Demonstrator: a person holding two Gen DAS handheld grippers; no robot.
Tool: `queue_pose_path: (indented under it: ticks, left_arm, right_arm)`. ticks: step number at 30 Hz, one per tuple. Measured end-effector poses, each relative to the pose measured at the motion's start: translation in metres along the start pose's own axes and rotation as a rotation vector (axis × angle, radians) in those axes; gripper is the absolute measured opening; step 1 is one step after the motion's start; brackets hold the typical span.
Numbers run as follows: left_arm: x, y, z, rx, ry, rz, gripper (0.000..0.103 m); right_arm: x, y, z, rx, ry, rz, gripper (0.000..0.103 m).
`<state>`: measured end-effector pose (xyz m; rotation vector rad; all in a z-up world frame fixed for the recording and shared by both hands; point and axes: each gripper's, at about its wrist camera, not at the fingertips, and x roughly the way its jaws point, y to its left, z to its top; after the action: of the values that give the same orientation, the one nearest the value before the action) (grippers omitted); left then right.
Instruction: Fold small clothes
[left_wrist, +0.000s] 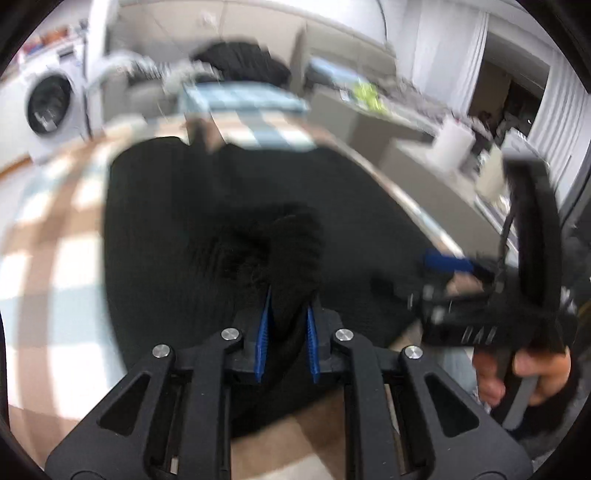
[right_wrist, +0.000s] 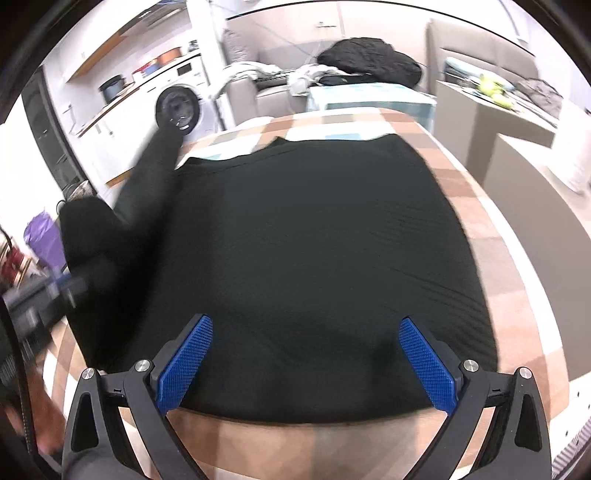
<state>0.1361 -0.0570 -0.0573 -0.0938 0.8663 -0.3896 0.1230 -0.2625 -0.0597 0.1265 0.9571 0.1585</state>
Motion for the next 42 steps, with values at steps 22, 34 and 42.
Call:
queue_pose_path:
  ticks: [22,34,42]
  left_arm:
    - [-0.069,0.082,-0.025,-0.233,-0.086,0.1,0.069]
    - [-0.061,0.095,-0.024,-0.237,-0.089,0.103,0.069]
    - [-0.033,0.084,-0.028,-0.222,-0.024,0.09,0.069]
  right_arm:
    - [0.046,0.016,0.018,0.202,0.219,0.464,0.06]
    - [0.015,0.016,0.004,0.201,0.237,0.493,0.011]
    - [0.022,0.012,0.004,0.204,0.243,0.436,0.032]
